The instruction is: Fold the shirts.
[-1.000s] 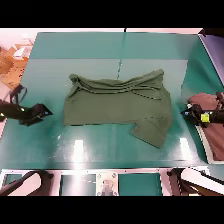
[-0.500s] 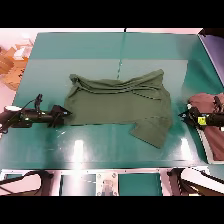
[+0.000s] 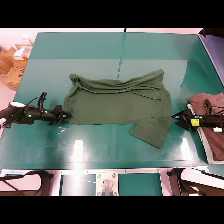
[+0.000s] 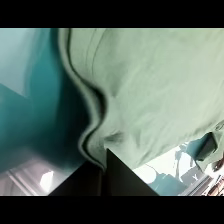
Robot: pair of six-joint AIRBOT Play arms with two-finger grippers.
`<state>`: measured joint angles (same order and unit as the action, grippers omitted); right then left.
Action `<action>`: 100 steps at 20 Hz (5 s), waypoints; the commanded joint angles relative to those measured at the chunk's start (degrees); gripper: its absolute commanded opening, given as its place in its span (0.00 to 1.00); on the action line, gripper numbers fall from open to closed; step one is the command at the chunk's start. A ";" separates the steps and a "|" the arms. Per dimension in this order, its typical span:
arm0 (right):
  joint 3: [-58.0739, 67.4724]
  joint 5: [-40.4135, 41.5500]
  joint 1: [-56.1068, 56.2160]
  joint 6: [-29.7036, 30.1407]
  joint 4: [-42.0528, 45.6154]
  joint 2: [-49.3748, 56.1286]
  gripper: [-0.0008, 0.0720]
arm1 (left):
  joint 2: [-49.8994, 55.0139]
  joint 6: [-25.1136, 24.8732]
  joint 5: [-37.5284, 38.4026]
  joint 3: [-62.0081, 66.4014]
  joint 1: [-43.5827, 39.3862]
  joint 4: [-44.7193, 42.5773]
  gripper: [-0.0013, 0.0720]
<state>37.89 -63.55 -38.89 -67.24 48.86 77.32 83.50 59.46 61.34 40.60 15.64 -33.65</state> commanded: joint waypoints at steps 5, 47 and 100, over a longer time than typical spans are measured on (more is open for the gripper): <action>-0.28 5.05 5.49 3.91 -3.15 6.12 0.57 | 0.07 -0.20 0.68 0.55 -0.07 0.46 0.05; 29.31 27.30 18.36 10.71 -19.98 10.36 0.04 | 5.57 3.23 -19.82 34.38 -12.20 -5.16 0.05; 51.98 -18.29 14.29 -12.70 20.24 18.29 0.30 | 11.76 22.99 20.65 45.31 -12.20 -37.83 0.40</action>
<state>89.03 -75.83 -22.41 -76.01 65.52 98.63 95.33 76.47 70.48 81.78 3.44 -61.36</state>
